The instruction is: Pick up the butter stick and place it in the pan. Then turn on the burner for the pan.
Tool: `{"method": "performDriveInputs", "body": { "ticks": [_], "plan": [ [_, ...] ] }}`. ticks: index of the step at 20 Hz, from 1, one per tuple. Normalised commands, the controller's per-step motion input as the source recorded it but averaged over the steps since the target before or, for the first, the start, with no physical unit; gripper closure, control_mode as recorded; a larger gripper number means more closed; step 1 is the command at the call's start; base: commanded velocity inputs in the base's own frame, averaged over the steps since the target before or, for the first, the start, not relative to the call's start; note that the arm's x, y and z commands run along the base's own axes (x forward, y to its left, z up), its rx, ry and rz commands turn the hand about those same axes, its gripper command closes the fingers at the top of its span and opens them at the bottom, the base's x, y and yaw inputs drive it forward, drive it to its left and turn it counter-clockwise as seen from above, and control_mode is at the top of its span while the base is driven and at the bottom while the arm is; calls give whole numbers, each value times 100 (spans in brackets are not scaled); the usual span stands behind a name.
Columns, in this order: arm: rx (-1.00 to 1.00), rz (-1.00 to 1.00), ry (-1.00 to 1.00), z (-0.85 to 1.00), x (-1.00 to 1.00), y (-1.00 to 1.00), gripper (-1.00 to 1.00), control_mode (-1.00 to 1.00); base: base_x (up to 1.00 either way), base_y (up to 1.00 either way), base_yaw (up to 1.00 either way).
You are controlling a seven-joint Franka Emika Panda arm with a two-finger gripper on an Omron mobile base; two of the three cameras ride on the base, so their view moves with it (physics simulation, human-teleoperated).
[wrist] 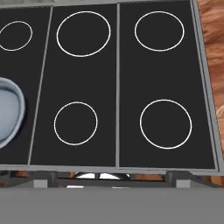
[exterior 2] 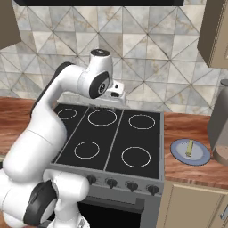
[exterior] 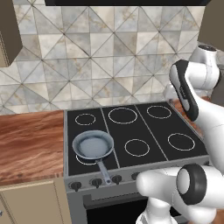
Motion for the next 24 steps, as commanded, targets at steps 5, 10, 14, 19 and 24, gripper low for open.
{"method": "performDriveInputs", "body": {
  "ticks": [5,10,14,19,24],
  "plan": [
    [0,0,5,-20,0,-68,-100,-100,0,0,0],
    [0,0,5,-24,1,-64,-100,-100,0,0,0],
    [0,0,6,-29,2,-56,-100,-100,0,0,0],
    [0,0,7,-30,10,-41,-100,-100,0,0,0],
    [0,0,7,-31,13,-36,-100,-100,0,0,0]
  ]
}}
